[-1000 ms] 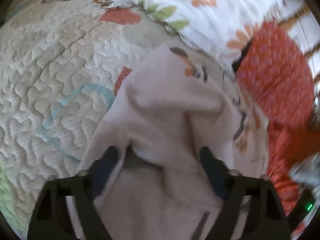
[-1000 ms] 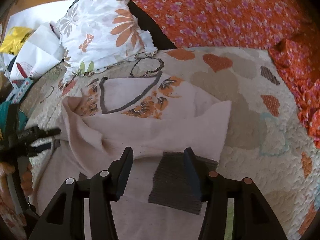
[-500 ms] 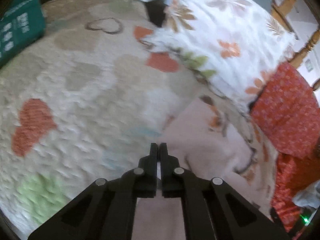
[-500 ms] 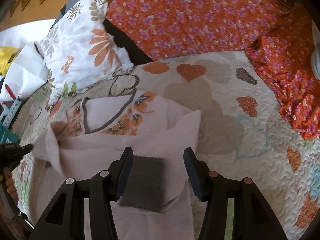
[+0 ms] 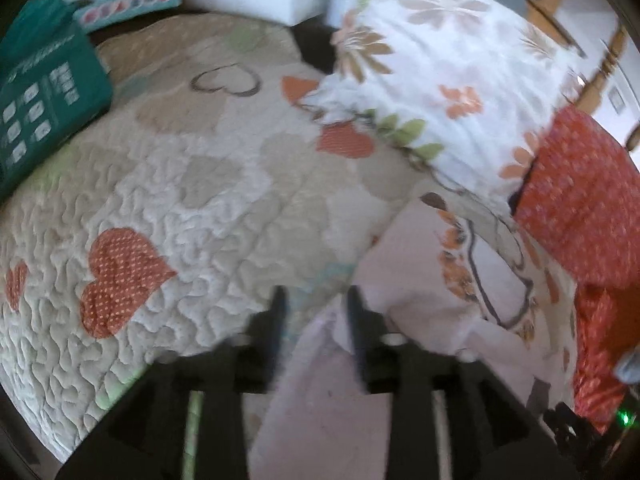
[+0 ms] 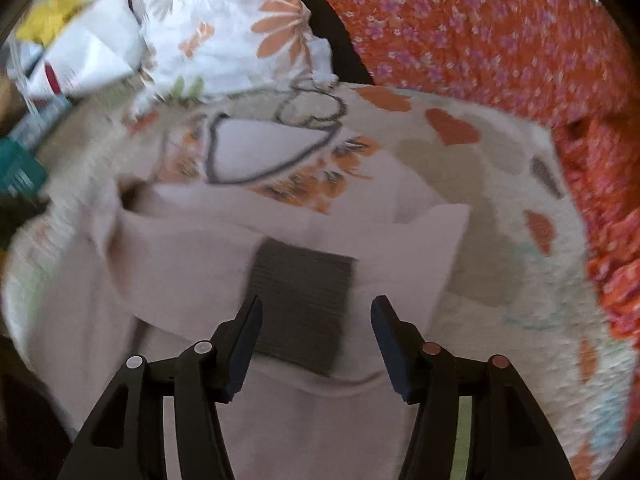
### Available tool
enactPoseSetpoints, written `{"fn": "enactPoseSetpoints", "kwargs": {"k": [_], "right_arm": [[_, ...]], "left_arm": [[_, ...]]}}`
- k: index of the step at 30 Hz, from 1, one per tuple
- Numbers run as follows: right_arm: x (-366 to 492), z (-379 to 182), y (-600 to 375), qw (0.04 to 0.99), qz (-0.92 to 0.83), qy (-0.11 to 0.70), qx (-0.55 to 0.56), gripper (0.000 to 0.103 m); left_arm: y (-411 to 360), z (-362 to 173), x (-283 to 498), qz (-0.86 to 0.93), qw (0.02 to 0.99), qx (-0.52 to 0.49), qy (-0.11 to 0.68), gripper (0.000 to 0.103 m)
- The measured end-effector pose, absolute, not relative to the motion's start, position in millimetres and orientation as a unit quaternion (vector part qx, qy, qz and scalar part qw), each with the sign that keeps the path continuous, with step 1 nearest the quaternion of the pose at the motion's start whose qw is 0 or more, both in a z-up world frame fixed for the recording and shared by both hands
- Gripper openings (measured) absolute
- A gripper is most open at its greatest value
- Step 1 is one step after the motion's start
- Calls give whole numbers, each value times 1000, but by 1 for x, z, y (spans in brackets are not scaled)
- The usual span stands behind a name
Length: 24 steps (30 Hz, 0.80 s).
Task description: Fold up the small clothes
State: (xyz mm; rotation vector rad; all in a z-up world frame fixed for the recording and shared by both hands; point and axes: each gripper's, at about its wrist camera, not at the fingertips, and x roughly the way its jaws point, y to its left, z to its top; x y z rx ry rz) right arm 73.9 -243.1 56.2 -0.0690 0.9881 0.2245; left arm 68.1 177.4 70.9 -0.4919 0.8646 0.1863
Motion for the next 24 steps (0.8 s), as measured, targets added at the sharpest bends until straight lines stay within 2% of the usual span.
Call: {"fn": "enactPoseSetpoints", "kwargs": {"k": [4, 5, 6, 8, 9, 12, 16, 17, 21, 23, 24], "right_arm": [[80, 38, -252, 862, 114, 493, 16, 61], [81, 35, -249, 861, 118, 494, 19, 58], [82, 34, -247, 860, 124, 494, 22, 51], [84, 31, -240, 856, 125, 501, 23, 9], [84, 33, -240, 855, 123, 503, 36, 6], [78, 47, -247, 849, 143, 500, 93, 6], [63, 77, -272, 792, 241, 498, 258, 6], [58, 85, -281, 764, 282, 485, 318, 6], [53, 106, -310, 722, 341, 409, 442, 6], [59, 99, -332, 732, 295, 386, 478, 13], [64, 92, -343, 762, 229, 390, 464, 23]], "left_arm": [[162, 71, 71, 67, 877, -220, 422, 40], [160, 70, 72, 64, 876, -220, 425, 42], [158, 68, 73, 61, 874, -220, 429, 43], [156, 66, 73, 63, 871, -219, 435, 43], [156, 65, 74, 65, 869, -220, 438, 43], [158, 63, 72, 68, 867, -226, 439, 44], [163, 64, 68, 75, 865, -234, 437, 49], [165, 64, 68, 77, 865, -237, 437, 50], [168, 61, 70, 85, 860, -245, 439, 51], [167, 58, 72, 86, 857, -246, 444, 52], [165, 56, 74, 86, 856, -245, 447, 52]]}}
